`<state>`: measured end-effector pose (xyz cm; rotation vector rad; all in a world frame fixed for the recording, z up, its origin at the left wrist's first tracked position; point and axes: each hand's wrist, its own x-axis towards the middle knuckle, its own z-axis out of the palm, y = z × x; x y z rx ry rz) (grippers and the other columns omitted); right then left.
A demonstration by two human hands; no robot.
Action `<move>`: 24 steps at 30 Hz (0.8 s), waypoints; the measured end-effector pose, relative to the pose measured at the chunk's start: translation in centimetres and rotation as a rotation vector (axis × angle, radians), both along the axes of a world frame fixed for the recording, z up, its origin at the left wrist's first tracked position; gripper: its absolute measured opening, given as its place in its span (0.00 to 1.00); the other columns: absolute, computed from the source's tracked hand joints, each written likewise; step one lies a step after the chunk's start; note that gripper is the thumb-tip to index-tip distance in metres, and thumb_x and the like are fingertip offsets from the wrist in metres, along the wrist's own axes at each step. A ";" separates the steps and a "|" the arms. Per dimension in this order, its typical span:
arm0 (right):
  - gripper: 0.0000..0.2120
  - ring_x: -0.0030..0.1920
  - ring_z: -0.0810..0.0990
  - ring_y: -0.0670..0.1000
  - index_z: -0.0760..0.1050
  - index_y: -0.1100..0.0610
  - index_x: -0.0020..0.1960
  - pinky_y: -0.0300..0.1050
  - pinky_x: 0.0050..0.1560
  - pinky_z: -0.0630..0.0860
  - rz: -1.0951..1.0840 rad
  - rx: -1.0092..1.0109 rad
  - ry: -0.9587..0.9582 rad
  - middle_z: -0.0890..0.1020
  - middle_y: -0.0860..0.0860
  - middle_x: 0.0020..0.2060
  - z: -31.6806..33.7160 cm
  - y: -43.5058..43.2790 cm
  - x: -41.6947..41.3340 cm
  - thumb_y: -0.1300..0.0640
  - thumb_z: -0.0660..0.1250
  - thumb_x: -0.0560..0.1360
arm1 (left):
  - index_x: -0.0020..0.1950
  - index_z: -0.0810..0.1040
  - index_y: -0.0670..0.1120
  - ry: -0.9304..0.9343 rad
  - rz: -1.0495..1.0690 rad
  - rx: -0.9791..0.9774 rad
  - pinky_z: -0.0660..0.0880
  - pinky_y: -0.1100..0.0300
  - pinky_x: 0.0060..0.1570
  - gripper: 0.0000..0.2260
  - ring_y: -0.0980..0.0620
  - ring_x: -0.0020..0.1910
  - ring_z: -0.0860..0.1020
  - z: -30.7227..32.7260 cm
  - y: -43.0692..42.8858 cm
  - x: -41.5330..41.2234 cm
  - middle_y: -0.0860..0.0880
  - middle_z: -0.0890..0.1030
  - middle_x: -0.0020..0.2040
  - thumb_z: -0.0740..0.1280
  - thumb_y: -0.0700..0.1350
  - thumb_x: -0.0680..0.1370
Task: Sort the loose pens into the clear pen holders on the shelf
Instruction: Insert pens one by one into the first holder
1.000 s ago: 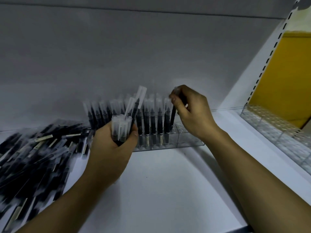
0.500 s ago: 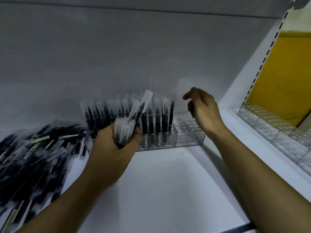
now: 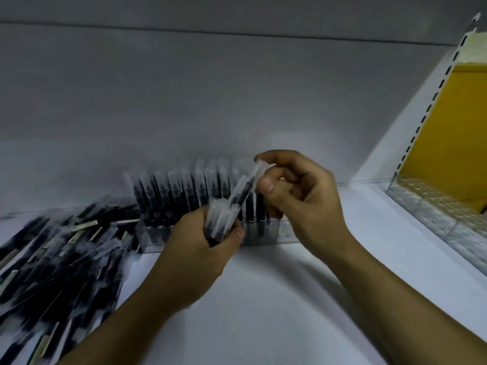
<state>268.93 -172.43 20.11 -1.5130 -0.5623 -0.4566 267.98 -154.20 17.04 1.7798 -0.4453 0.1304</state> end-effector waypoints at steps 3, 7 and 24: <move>0.10 0.29 0.76 0.49 0.80 0.60 0.53 0.39 0.31 0.76 -0.003 0.062 0.071 0.82 0.57 0.38 0.0 0.4 -0.3 0.61 0.73 0.72 | 0.36 0.72 0.46 0.007 -0.004 0.015 0.67 0.59 0.26 0.11 0.52 0.25 0.66 -0.2 0.1 0.2 0.51 0.68 0.25 0.69 0.41 0.77; 0.09 0.30 0.79 0.50 0.81 0.59 0.47 0.40 0.35 0.78 0.003 0.099 0.140 0.83 0.52 0.35 0.2 0.0 -0.2 0.61 0.75 0.67 | 0.36 0.73 0.48 -0.013 -0.001 0.039 0.68 0.60 0.26 0.12 0.54 0.24 0.68 -0.4 -0.1 0.0 0.50 0.72 0.26 0.69 0.41 0.78; 0.12 0.47 0.85 0.55 0.78 0.61 0.62 0.44 0.49 0.79 -0.194 0.573 0.232 0.86 0.55 0.45 2.0 -4.3 1.7 0.67 0.66 0.79 | 0.43 0.74 0.42 -0.100 0.159 -0.192 0.70 0.51 0.18 0.07 0.48 0.23 0.75 -1.3 0.0 0.3 0.43 0.75 0.27 0.70 0.41 0.78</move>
